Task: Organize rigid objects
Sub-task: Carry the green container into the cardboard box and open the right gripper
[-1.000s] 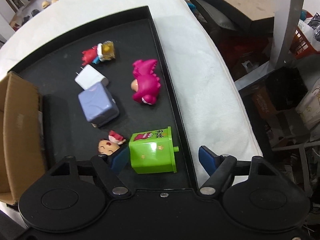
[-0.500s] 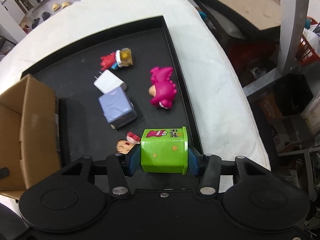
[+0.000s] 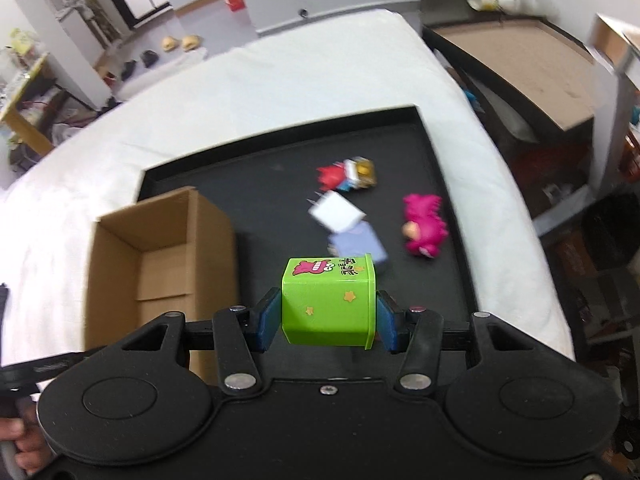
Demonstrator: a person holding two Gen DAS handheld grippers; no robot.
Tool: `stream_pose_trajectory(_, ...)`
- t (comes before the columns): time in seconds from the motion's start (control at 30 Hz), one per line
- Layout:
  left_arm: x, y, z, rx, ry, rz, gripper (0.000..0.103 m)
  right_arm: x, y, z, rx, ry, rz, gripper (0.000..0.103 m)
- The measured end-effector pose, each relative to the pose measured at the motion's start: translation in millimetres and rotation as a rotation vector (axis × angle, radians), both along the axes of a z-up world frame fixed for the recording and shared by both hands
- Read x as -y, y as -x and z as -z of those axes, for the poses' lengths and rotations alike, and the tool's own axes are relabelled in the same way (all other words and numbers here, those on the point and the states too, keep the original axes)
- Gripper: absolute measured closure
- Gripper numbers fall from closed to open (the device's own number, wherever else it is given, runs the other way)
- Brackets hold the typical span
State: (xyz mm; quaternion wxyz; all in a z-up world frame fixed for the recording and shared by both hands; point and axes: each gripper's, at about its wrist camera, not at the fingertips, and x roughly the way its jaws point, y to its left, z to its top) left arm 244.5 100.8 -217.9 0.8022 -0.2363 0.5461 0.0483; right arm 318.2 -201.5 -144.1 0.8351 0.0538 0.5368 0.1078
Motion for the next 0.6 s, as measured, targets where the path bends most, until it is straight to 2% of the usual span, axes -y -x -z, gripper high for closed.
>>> stream_pose_trajectory(0.33, -2, 2, 2, 0.027, 0.010, 0.004, 0.084, -49, 8, -17, 0.042, 0.000, -0.059, 0.055)
stream_pose_trajectory(0.6, -4, 0, 7, 0.043, 0.043, 0.044, 0.084, -85, 12, -17, 0.042, -0.006, -0.101, 0.055)
